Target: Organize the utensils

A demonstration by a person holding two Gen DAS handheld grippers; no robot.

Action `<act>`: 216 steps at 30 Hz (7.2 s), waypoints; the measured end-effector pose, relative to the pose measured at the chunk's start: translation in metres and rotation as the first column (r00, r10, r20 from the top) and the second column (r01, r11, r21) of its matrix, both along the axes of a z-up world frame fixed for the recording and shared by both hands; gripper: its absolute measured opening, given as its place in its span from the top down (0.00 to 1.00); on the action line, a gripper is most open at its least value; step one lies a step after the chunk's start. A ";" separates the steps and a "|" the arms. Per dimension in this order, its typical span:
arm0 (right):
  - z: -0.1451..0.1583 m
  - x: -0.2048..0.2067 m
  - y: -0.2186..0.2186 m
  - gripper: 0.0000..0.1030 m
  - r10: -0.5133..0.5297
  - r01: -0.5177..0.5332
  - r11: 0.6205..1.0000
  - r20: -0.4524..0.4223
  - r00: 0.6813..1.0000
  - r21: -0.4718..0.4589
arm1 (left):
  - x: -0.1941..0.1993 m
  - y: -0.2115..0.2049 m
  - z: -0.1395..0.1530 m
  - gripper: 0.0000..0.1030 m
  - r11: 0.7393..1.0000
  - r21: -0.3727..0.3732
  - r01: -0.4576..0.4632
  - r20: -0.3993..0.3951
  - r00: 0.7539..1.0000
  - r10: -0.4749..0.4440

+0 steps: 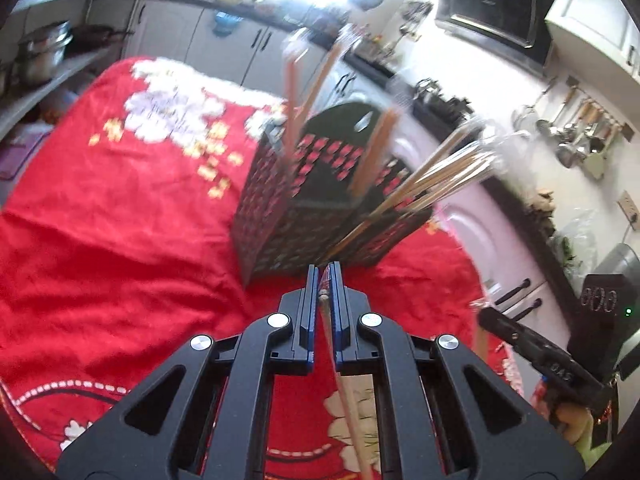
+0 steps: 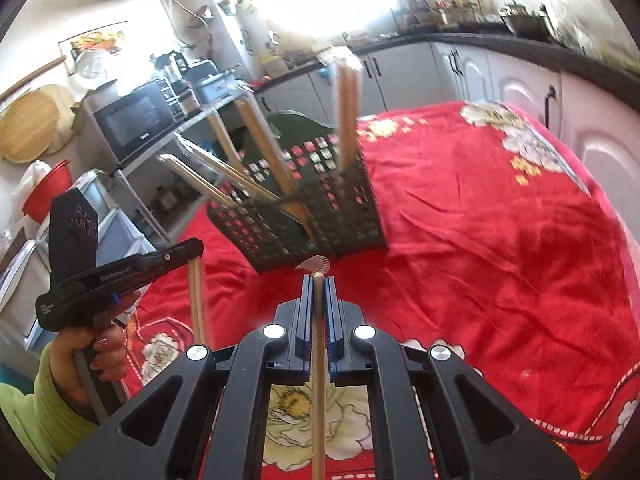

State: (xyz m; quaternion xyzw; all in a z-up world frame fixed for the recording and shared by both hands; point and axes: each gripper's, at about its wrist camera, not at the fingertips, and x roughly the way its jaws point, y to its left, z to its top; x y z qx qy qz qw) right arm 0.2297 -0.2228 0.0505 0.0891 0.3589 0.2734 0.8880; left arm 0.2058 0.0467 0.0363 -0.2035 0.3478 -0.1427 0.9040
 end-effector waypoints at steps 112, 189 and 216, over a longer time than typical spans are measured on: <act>0.055 0.079 0.014 0.69 -0.172 0.124 0.982 0.422 0.890 0.139 | 0.071 -0.017 0.104 0.75 0.990 0.117 -0.072 0.244 0.969 0.042; -0.032 -0.081 -0.017 0.06 -0.160 0.202 0.979 0.494 0.855 -0.032 | -0.099 -0.051 -0.023 0.10 0.933 0.259 -0.249 0.320 0.934 0.160; -0.038 -0.080 -0.016 0.06 -0.162 0.201 0.979 0.486 0.859 -0.028 | -0.104 -0.055 -0.026 0.10 0.922 0.277 -0.272 0.352 0.921 0.166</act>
